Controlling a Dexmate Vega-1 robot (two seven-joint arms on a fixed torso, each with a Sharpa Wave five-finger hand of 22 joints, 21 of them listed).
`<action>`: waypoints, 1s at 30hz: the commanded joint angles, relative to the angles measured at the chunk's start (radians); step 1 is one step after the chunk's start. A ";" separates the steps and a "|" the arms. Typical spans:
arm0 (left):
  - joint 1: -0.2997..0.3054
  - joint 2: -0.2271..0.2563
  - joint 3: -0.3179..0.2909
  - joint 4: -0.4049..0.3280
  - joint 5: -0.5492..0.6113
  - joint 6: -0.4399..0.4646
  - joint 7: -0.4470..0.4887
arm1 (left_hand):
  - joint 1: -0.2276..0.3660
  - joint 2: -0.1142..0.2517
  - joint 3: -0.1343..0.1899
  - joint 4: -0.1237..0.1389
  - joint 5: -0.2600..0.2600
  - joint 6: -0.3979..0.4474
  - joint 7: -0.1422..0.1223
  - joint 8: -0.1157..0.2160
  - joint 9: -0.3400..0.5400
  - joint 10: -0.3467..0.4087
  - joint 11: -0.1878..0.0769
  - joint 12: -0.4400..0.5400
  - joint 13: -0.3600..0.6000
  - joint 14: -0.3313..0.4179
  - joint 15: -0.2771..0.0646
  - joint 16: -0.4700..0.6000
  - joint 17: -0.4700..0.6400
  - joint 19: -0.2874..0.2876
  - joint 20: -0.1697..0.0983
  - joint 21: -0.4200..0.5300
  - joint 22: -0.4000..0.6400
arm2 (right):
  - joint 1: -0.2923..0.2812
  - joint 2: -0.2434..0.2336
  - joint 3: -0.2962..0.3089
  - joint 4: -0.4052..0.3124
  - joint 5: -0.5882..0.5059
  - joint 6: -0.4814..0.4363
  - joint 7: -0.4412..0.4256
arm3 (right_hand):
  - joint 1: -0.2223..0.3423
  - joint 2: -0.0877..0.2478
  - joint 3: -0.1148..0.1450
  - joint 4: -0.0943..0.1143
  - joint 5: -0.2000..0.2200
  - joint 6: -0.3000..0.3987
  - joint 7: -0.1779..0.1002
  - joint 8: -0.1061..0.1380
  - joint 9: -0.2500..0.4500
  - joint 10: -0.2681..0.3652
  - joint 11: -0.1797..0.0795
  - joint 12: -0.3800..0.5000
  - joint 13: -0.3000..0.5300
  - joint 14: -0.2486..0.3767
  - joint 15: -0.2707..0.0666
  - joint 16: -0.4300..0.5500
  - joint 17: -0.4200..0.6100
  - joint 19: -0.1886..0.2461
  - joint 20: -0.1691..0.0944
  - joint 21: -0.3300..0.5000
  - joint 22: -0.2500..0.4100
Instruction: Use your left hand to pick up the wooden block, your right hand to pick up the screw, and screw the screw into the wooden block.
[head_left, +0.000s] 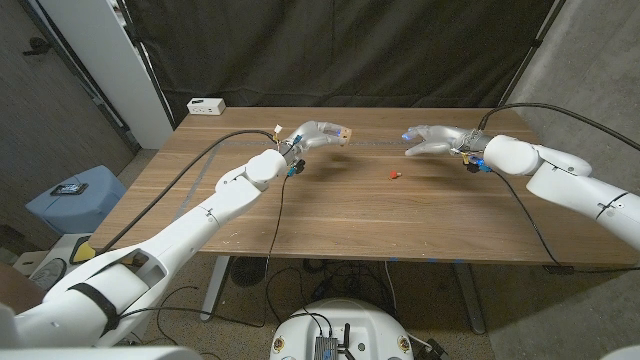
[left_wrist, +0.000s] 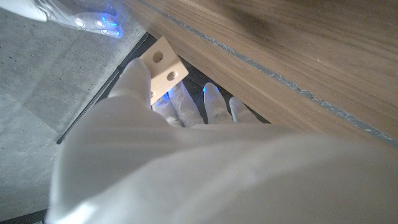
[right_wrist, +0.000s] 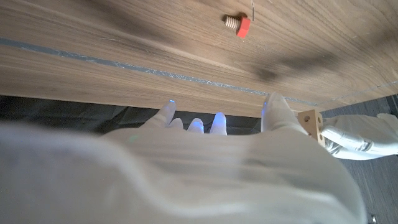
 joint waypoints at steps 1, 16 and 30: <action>0.009 0.019 -0.004 -0.018 -0.038 0.033 -0.011 | 0.004 0.007 -0.004 0.000 0.006 0.004 0.000 -0.001 0.003 -0.003 0.003 0.000 0.002 -0.003 -0.097 -0.004 0.003 -0.003 0.001 0.001 0.004 | 0.033 -0.008 -0.031 -0.018 -0.100 -0.013 0.047 | 0.021 -0.009 0.010 0.000 -0.001 0.016 0.001 0.007 0.003 0.002 -0.003 0.002 0.005 0.006 -0.026 0.004 0.002 0.012 0.002 0.003 0.002; 0.047 0.046 -0.020 -0.078 -0.063 0.080 0.017 | 0.002 0.010 -0.007 0.001 0.006 0.006 0.000 0.000 0.003 -0.002 0.003 -0.002 0.004 -0.004 -0.094 -0.003 0.004 -0.012 0.006 0.002 0.003 | 0.086 0.013 -0.082 -0.011 -0.236 0.024 0.104 | 0.074 -0.032 0.020 0.003 -0.004 -0.011 -0.016 -0.006 0.006 -0.020 0.025 -0.005 0.006 0.014 -0.005 0.003 0.003 0.016 0.012 0.000 0.003; 0.066 0.060 -0.030 -0.086 -0.079 0.063 0.022 | -0.002 0.017 -0.008 0.004 0.006 0.007 0.000 0.000 0.003 -0.002 0.003 -0.005 0.006 -0.008 -0.093 -0.003 0.005 -0.019 0.009 0.003 0.003 | 0.143 0.044 -0.115 0.061 -0.327 0.121 0.122 | 0.105 -0.043 0.026 0.005 -0.002 -0.024 -0.026 -0.009 0.009 -0.037 0.026 -0.008 0.007 0.023 -0.001 0.005 0.004 0.024 0.022 0.001 0.004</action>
